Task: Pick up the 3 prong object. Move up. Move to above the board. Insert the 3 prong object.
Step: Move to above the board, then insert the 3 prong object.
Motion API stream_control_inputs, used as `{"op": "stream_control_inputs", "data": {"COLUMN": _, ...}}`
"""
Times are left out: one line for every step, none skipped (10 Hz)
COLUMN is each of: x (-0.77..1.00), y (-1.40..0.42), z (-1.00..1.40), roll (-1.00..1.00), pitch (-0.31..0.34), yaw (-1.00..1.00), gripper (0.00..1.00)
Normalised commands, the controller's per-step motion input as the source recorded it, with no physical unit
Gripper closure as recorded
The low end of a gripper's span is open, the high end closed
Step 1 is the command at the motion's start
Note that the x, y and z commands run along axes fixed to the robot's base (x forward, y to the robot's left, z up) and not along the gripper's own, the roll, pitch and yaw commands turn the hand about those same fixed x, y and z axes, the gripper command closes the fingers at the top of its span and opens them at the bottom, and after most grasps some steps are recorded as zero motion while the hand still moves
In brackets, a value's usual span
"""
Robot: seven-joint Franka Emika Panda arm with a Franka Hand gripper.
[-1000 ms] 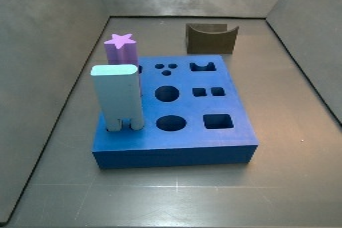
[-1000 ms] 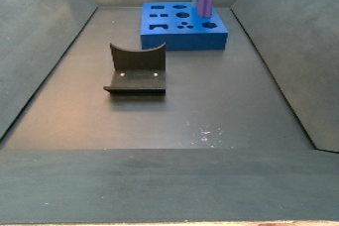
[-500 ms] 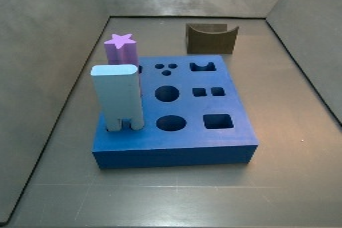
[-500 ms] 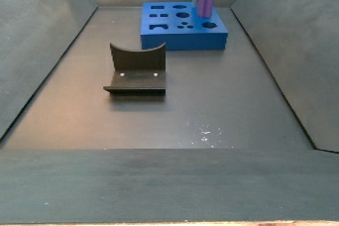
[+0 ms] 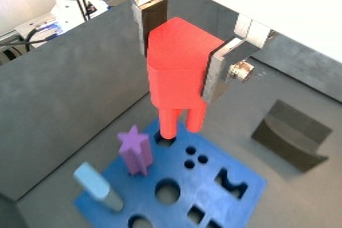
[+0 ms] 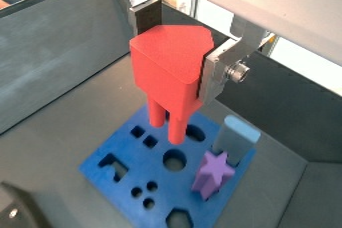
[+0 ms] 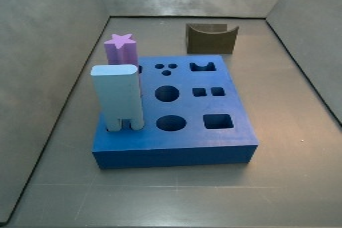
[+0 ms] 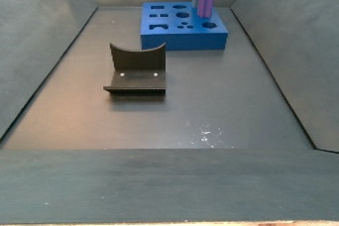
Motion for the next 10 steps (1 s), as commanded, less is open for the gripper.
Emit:
{"op": "stream_control_inputs", "data": {"x": 0.24, "y": -0.32, "z": 0.05, "roll": 0.09, "pitch": 0.177, "yaw": 0.01, "gripper": 1.0}}
{"op": "stream_control_inputs", "data": {"x": 0.17, "y": -0.2, "z": 0.04, "roll": 0.08, "pitch": 0.146, "yaw": 0.01, "gripper": 1.0}}
{"op": "stream_control_inputs", "data": {"x": 0.0, "y": -0.03, "z": 0.0, "roll": 0.0, "pitch": 0.0, "yaw": 0.0, "gripper": 1.0}}
{"op": "stream_control_inputs", "data": {"x": 0.03, "y": 0.0, "z": -0.04, "roll": 0.0, "pitch": 0.0, "yaw": 0.0, "gripper": 1.0}}
{"op": "stream_control_inputs", "data": {"x": 0.04, "y": 0.0, "z": -0.15, "roll": 0.0, "pitch": 0.0, "yaw": 0.05, "gripper": 1.0}}
{"op": "stream_control_inputs", "data": {"x": 0.08, "y": 0.0, "z": -0.43, "roll": 0.0, "pitch": -0.004, "yaw": 0.05, "gripper": 1.0}}
{"op": "stream_control_inputs", "data": {"x": 0.06, "y": 0.0, "z": -0.52, "roll": 0.0, "pitch": -0.03, "yaw": 0.09, "gripper": 1.0}}
{"op": "stream_control_inputs", "data": {"x": 0.06, "y": 0.03, "z": -0.45, "roll": 0.0, "pitch": -0.026, "yaw": 0.12, "gripper": 1.0}}
{"op": "stream_control_inputs", "data": {"x": 0.04, "y": 0.06, "z": -0.36, "roll": -0.01, "pitch": -0.019, "yaw": 0.12, "gripper": 1.0}}
{"op": "stream_control_inputs", "data": {"x": 0.0, "y": 0.07, "z": -0.21, "roll": -0.02, "pitch": -0.003, "yaw": 0.16, "gripper": 1.0}}
